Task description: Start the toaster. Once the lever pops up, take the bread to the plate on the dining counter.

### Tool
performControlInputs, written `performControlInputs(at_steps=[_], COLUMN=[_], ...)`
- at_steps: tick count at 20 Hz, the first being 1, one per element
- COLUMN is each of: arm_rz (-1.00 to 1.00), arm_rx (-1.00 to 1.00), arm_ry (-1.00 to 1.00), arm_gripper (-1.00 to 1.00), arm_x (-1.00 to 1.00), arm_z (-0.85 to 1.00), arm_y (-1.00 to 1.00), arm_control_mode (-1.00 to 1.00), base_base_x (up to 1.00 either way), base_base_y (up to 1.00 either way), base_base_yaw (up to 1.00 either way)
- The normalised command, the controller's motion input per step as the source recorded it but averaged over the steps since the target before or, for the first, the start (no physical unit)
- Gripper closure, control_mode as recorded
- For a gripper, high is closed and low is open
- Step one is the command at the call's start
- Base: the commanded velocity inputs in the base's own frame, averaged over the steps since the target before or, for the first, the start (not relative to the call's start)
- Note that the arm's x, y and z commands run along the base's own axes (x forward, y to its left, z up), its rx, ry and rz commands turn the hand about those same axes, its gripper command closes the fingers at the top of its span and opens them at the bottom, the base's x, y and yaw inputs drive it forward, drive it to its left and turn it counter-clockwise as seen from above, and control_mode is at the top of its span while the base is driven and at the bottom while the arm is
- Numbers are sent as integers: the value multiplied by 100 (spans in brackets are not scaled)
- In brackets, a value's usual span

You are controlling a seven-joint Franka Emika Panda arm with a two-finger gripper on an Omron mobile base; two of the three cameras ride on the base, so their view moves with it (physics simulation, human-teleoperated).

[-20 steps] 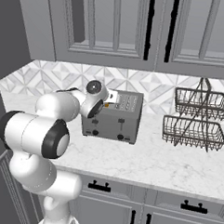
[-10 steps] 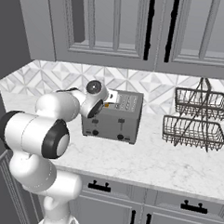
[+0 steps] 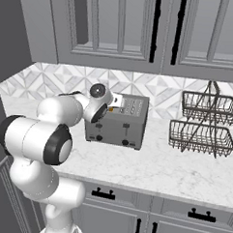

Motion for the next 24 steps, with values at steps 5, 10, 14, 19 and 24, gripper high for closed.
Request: performControlInputs(at_steps=[5,10,14,19,24], arm_rz=[0,0,0,0,0], arm_rx=[0,0,0,0,0], arm_ry=[0,0,0,0,0], arm_gripper=[-100,-100,-100,-100,-100], arm_x=[0,0,0,0,0], arm_z=[0,0,0,0,0], arm_y=[0,0,0,0,0], arm_control_mode=[-100,-100,-100,-100,-100], base_base_x=[0,0,0,0,0], base_base_y=[0,0,0,0,0], base_base_yaw=[0,0,0,0,0])
